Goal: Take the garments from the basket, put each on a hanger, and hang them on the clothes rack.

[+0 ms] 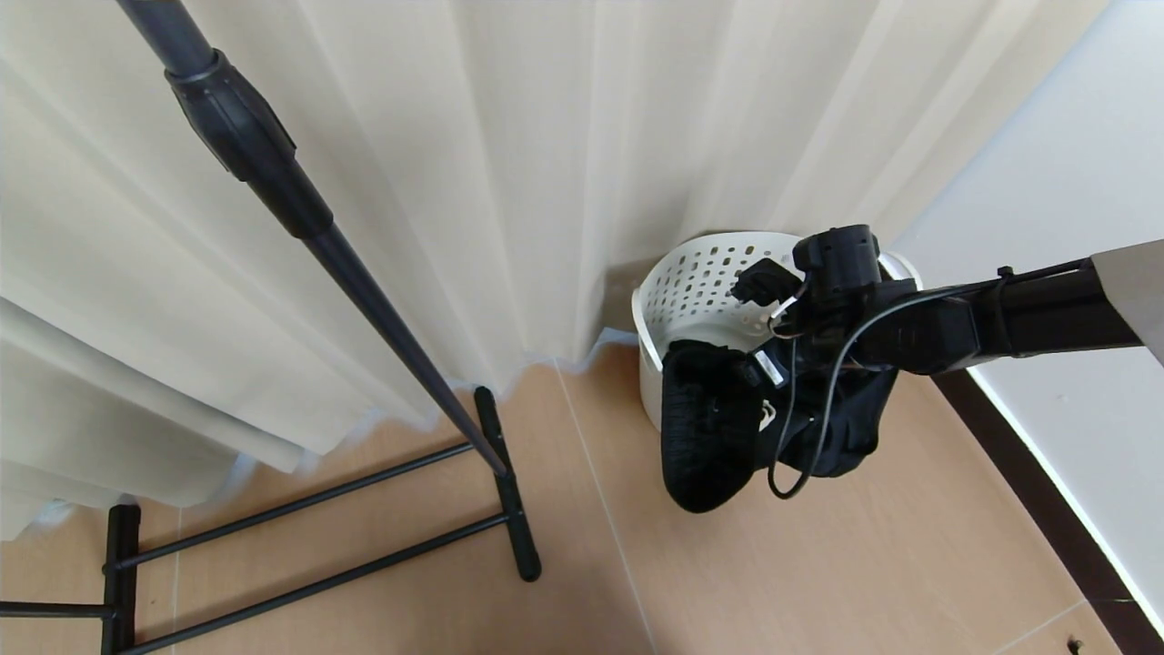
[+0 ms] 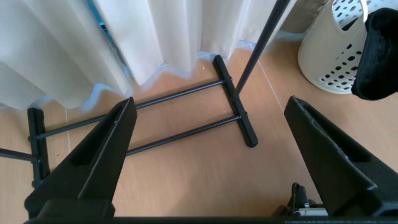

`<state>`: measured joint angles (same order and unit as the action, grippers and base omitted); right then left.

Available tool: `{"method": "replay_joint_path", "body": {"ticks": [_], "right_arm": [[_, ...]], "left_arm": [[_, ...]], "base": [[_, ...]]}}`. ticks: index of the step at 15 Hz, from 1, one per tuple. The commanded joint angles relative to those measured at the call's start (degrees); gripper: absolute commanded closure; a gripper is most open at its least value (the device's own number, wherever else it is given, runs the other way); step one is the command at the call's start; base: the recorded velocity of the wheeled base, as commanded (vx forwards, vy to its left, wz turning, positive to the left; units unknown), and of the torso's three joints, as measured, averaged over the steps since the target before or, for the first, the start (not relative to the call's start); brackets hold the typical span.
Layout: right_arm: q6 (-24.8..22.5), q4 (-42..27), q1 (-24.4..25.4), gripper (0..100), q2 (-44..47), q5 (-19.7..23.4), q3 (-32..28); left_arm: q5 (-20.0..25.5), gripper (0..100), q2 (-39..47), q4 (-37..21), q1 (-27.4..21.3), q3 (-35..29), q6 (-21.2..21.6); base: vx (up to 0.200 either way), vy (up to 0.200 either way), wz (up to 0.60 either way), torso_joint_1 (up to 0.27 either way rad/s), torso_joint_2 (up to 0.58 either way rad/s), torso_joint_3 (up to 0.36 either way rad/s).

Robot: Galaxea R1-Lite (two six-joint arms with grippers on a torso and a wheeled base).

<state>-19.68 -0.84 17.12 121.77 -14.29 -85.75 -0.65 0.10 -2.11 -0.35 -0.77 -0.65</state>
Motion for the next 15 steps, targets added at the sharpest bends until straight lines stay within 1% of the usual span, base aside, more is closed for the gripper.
{"method": "replay_joint_path", "body": {"ticks": [1,6,9,10,13,15], "right_arm": [[0.0,0.1,0.0,0,2.2,0.0,-1.8],[0.1,0.6,0.0,0,4.4,0.0,-3.6],[0.7,1.0,0.0,0,5.7,0.1,-5.9],[1.0,1.0,0.0,100,5.8,0.1,-6.6],[1.7,0.9,0.0,100,5.4,0.1,-6.4],[2.8,0.9,-0.1,100,3.9,0.1,-5.2]], "left_arm": [[0.0,0,0.1,0.0,0.0,0.0,-0.1],[-0.1,0,0.1,0.0,0.0,0.0,-0.1],[-0.1,0,0.1,0.0,0.0,0.0,-0.1],[-0.1,0,0.1,0.0,0.0,0.0,-0.1],[-0.1,0,0.1,0.0,0.0,0.0,-0.1],[-0.1,0,0.1,0.0,0.0,0.0,-0.1]], "base": [[0.000,0.000,0.00,0.000,0.00,0.000],[0.000,0.000,0.00,0.001,0.00,-0.140],[0.000,0.000,0.00,0.004,0.00,-0.019],[0.000,0.000,0.00,0.000,0.00,0.000],[0.000,0.000,0.00,0.000,0.00,0.000],[0.000,0.000,0.00,0.000,0.00,0.000]]}}
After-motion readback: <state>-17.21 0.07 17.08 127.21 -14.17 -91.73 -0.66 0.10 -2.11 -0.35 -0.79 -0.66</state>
